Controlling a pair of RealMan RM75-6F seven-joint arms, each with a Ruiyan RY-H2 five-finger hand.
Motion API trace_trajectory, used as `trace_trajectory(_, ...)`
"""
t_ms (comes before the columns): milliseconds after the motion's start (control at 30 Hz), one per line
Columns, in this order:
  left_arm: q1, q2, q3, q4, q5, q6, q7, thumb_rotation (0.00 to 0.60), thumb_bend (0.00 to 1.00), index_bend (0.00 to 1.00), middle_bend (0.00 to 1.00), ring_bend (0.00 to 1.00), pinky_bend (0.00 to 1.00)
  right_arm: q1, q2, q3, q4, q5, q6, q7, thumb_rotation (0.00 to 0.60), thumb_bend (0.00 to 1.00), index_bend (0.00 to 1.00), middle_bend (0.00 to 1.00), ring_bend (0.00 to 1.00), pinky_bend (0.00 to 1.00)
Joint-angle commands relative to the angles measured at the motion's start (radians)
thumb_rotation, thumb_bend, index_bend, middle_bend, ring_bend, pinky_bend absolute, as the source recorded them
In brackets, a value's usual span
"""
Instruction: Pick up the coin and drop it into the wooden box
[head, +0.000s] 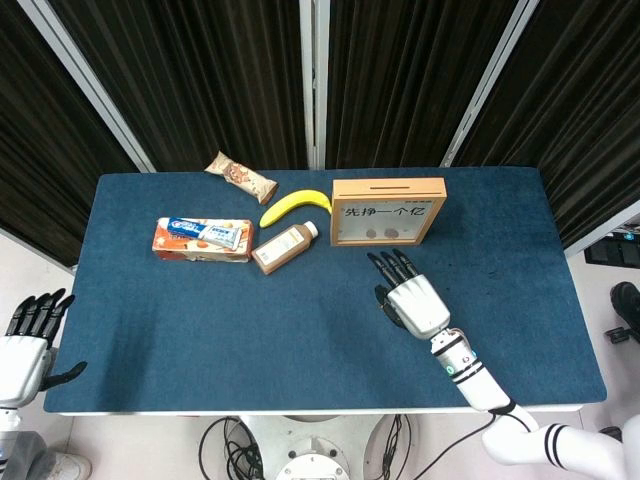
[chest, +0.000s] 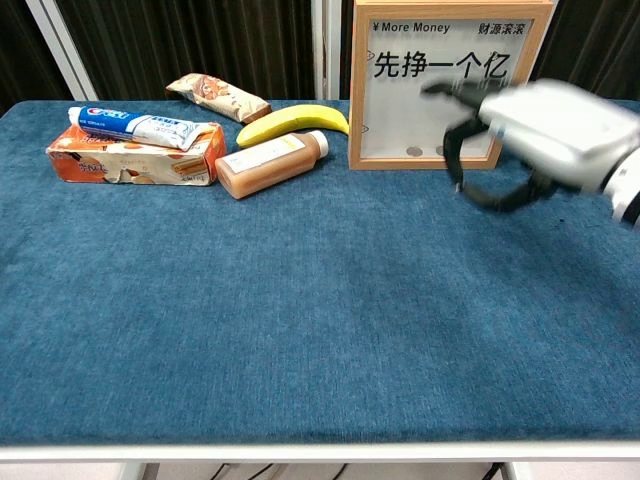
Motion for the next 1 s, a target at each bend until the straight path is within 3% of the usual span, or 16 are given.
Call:
trace_trajectory(33,-0.001,-0.001,0.0,-0.001,0.002,0.001,0.002,0.6,0.12,0.01,0.0,0.0,0.0,0.018,0.108,0.102,-0.125,0.0,0.062,-0.019,0.6,0.38,0.73,0.01,0.0,0.0)
trace_trajectory(200,-0.001,0.002,0.001,-0.006,0.003,0.001,0.004,0.6,0.12,0.01,0.0,0.0,0.0,0.062,0.186,0.227,-0.199,0.086,0.052,-0.097,0.6,0.37,0.75,0.01,0.0,0.0)
trace_trajectory(300,-0.001,0.004,0.004,-0.009,0.005,-0.002,0.006,0.6,0.12,0.01,0.0,0.0,0.0,0.11,0.204,0.303,-0.209,0.197,0.001,-0.138,0.6,0.37,0.77,0.02,0.0,0.0)
trace_trajectory(467,-0.001,0.006,0.006,-0.011,0.012,0.003,-0.002,0.6,0.12,0.01,0.0,0.0,0.0,0.206,0.209,0.381,-0.164,0.404,-0.106,-0.241,0.6,0.38,0.79,0.02,0.0,0.0)
trace_trajectory(733,-0.004,0.01,0.009,-0.005,0.02,0.003,-0.023,0.6,0.12,0.01,0.0,0.0,0.0,0.329,0.171,0.411,-0.083,0.656,-0.132,-0.428,0.6,0.41,0.8,0.02,0.0,0.0)
trace_trajectory(1000,-0.004,0.014,0.008,-0.006,0.022,0.007,-0.012,0.6,0.12,0.01,0.0,0.0,0.0,0.398,0.114,0.367,-0.005,0.806,-0.11,-0.537,0.6,0.4,0.8,0.02,0.0,0.0)
